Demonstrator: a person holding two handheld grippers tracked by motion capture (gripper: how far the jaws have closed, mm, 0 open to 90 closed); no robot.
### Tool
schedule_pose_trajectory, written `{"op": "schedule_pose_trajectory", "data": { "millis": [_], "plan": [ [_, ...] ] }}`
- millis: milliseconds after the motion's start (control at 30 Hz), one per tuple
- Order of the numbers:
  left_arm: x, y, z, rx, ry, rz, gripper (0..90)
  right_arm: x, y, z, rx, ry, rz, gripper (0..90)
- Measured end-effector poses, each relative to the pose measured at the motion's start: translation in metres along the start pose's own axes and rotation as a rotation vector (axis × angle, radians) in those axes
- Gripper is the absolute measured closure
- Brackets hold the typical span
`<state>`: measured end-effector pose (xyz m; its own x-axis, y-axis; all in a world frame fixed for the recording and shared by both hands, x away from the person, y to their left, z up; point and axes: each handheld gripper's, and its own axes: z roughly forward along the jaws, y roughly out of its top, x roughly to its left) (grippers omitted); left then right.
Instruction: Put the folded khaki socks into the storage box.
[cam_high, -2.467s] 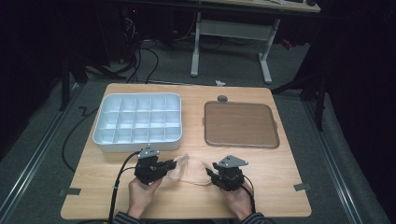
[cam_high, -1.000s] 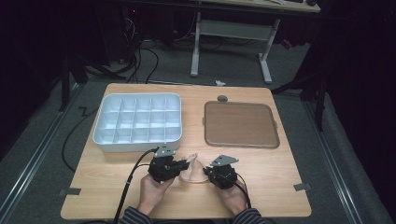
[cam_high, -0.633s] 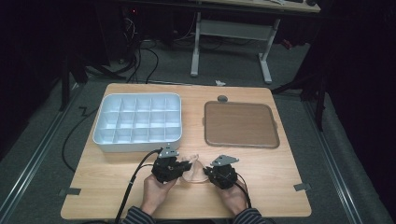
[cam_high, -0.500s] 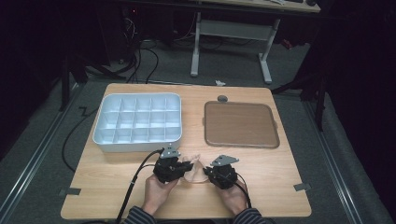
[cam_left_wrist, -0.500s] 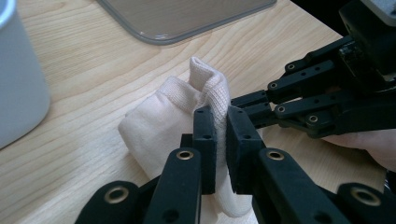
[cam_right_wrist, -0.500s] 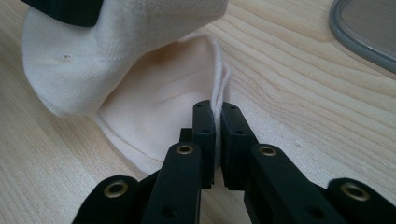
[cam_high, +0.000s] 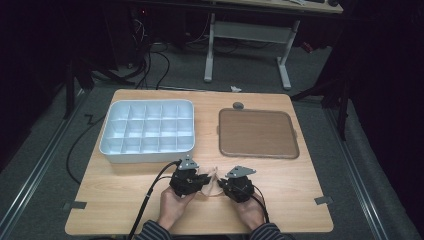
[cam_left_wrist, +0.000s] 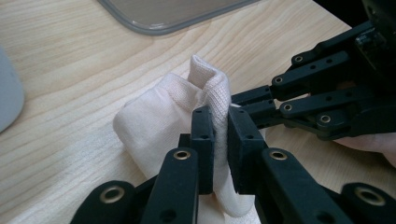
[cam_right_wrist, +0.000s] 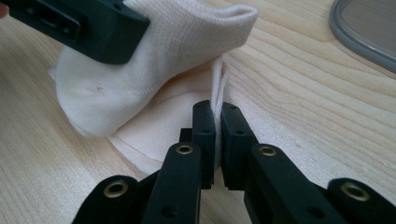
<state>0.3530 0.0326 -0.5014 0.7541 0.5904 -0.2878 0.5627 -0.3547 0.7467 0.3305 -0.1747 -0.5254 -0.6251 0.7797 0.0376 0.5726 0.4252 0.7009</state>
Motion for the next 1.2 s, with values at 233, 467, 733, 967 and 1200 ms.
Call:
{"op": "schedule_pose_trajectory", "data": {
  "millis": [233, 467, 733, 967, 1200],
  "plan": [
    [-0.002, 0.000, 0.006, 0.028, 0.004, 0.017, 83.9, 0.000, 0.000, 0.000, 0.000, -0.001, -0.001, 85.5],
    [-0.004, -0.002, 0.015, 0.062, 0.000, 0.025, 84.9, 0.000, 0.000, 0.000, -0.001, -0.001, 0.000, 85.4],
    [-0.003, -0.002, 0.015, 0.064, -0.005, 0.027, 82.8, -0.001, 0.000, 0.000, 0.000, 0.003, 0.009, 84.5],
    [0.000, -0.001, 0.011, 0.043, -0.029, 0.009, 74.0, -0.004, 0.000, -0.001, 0.001, 0.024, 0.041, 79.2],
    [0.000, -0.003, 0.003, 0.018, -0.038, 0.011, 60.3, -0.003, 0.003, -0.011, -0.021, 0.011, 0.047, 68.2]
  ]
}}
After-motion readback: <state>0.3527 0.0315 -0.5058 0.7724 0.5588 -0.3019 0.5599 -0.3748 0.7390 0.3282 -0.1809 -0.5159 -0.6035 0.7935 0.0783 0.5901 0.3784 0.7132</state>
